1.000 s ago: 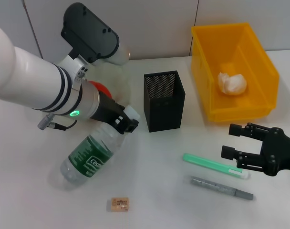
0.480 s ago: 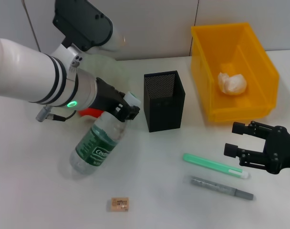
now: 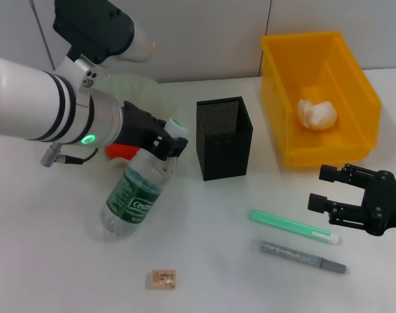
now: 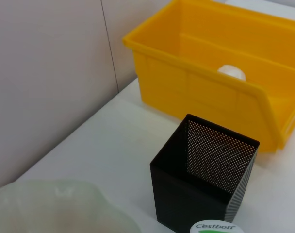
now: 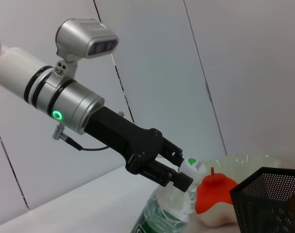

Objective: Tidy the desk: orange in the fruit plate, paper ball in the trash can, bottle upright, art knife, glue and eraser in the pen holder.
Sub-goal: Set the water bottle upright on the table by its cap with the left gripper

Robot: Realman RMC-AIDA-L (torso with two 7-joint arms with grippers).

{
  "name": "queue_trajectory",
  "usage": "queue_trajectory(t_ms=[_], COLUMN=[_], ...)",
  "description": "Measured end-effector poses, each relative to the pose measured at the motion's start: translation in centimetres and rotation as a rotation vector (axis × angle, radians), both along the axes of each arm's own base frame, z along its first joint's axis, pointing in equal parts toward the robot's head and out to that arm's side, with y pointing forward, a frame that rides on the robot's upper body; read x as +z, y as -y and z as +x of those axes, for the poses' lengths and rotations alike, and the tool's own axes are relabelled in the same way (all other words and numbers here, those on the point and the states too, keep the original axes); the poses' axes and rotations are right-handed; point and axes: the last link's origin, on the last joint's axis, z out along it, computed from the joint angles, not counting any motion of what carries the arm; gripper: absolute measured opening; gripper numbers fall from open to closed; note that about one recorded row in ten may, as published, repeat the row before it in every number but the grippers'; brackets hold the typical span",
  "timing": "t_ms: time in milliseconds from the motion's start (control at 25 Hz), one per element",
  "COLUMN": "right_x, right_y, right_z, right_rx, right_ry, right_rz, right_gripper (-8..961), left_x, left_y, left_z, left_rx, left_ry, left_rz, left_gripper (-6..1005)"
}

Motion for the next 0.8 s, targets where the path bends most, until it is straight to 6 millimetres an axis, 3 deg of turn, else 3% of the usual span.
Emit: queue_trajectory(t_ms=[800], right_x=[-0.03], right_y=[0.01], right_z=[0.01], right_rx=[-0.001], right_ry=[-0.001], right_rz=[-0.001], right_gripper=[761], left_x=[0.78], left_y=[0.14], left_z=[-0.17], left_rx=[-0.014], left_ry=[0.106], left_rz=[0.024], left_gripper=[440])
